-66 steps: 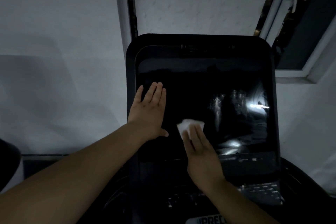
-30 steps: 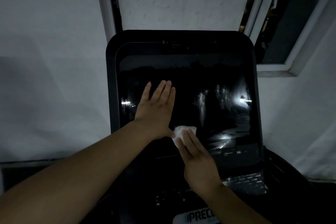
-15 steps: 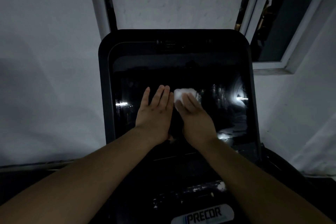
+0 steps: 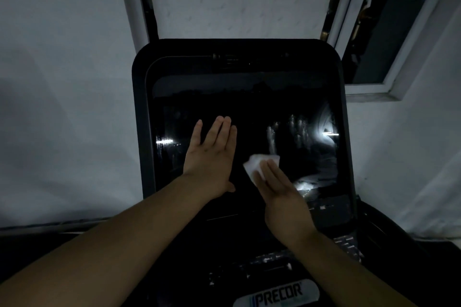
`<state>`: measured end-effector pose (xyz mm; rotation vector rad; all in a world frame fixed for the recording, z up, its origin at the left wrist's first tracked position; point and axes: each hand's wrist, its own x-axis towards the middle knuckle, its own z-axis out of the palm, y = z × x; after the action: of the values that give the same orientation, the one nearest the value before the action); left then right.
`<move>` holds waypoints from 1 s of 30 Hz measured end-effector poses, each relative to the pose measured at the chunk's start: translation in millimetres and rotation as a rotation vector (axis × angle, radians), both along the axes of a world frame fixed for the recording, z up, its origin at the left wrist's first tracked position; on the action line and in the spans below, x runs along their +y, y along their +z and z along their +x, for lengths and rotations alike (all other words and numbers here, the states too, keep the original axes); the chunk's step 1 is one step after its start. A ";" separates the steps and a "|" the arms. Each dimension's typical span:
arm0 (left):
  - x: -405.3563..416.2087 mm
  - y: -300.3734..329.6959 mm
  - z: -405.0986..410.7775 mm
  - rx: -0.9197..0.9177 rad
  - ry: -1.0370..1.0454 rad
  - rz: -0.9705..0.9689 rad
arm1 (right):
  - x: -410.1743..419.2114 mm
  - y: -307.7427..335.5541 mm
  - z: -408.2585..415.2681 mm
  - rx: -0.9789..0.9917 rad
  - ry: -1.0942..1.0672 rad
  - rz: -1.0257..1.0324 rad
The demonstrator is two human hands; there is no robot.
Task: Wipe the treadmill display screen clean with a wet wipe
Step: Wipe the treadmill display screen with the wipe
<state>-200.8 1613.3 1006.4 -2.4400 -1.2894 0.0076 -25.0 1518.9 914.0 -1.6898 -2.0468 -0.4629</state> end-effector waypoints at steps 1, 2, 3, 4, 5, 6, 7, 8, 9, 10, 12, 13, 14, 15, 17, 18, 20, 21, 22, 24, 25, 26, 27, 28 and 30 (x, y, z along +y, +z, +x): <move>-0.1 -0.4 0.1 0.002 0.000 0.001 | -9.0 -9.7 0.2 0.022 0.007 -0.015; -0.2 -0.4 0.5 0.001 0.000 0.000 | -15.4 -16.9 0.2 0.040 0.015 -0.026; -0.6 -0.6 1.1 -0.002 0.003 -0.001 | -19.7 -21.5 0.2 0.053 0.021 -0.033; -0.9 -1.0 1.8 -0.007 0.006 -0.003 | -21.7 -23.5 0.1 0.063 0.028 -0.034; -1.5 -0.9 2.6 -0.014 0.011 -0.006 | -22.5 -22.4 -0.4 0.069 0.031 -0.025; -2.1 -0.4 3.8 -0.022 0.013 -0.012 | -22.2 -21.3 -0.8 0.070 0.030 -0.017; -2.7 0.5 5.4 -0.027 0.010 -0.016 | -21.8 -20.0 -1.8 0.065 0.027 -0.006; -3.5 1.7 8.1 -0.028 0.001 -0.013 | -21.3 -19.3 -1.9 0.059 0.026 0.000; -4.2 2.6 11.8 -0.024 -0.013 -0.005 | -21.4 -19.3 -1.9 0.054 0.026 0.007; -4.4 2.7 15.9 -0.019 -0.030 0.002 | -21.5 -19.5 -1.4 0.054 0.027 0.012; -3.8 1.7 24.0 -0.004 -0.051 -0.006 | -20.7 -19.6 -0.4 0.067 0.026 0.030; -3.3 0.1 26.7 0.002 -0.052 -0.010 | -19.4 -18.6 -0.1 0.078 0.023 0.040; -2.5 -2.0 28.3 0.005 -0.049 -0.008 | -17.2 -16.1 0.1 0.082 0.018 0.044; -2.3 -3.9 29.2 0.006 -0.041 -0.004 | -13.8 -12.0 0.6 0.080 0.010 0.047; -1.2 -6.1 30.3 0.002 -0.029 0.000 | -1.9 0.3 4.2 0.076 -0.017 0.048; -1.2 -6.0 30.7 0.001 -0.025 -0.003 | 5.8 8.2 6.8 0.074 -0.031 0.049; -2.2 -5.2 31.6 0.003 -0.020 -0.010 | 22.1 27.3 12.1 0.058 -0.043 0.072; -2.7 -5.0 31.8 0.003 -0.018 -0.014 | 30.4 37.5 14.1 0.042 -0.048 0.096; -2.9 -4.5 31.7 0.003 -0.017 -0.019 | 38.9 47.4 16.3 0.019 -0.049 0.123; -3.0 -4.2 31.4 0.006 -0.013 -0.022 | 55.5 64.1 21.3 -0.010 -0.054 0.165; -3.2 -3.9 31.3 0.006 -0.012 -0.022 | 63.1 70.4 24.7 -0.006 -0.068 0.170; -3.6 -3.7 31.4 0.006 -0.011 -0.023 | 70.0 76.3 28.4 0.008 -0.083 0.160; -3.8 -3.4 31.5 0.006 -0.011 -0.025 | 77.2 82.0 32.3 0.029 -0.098 0.137; -3.9 -3.1 31.6 0.005 -0.012 -0.029 | 84.5 87.7 35.9 0.042 -0.115 0.106; -4.0 -2.7 31.4 -0.010 -0.018 -0.034 | 95.2 98.4 39.8 0.035 -0.146 0.045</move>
<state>-169.4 1609.3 1003.7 -2.4834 -1.2814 0.0118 14.8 1614.1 1012.4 -1.8146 -1.8825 -0.5194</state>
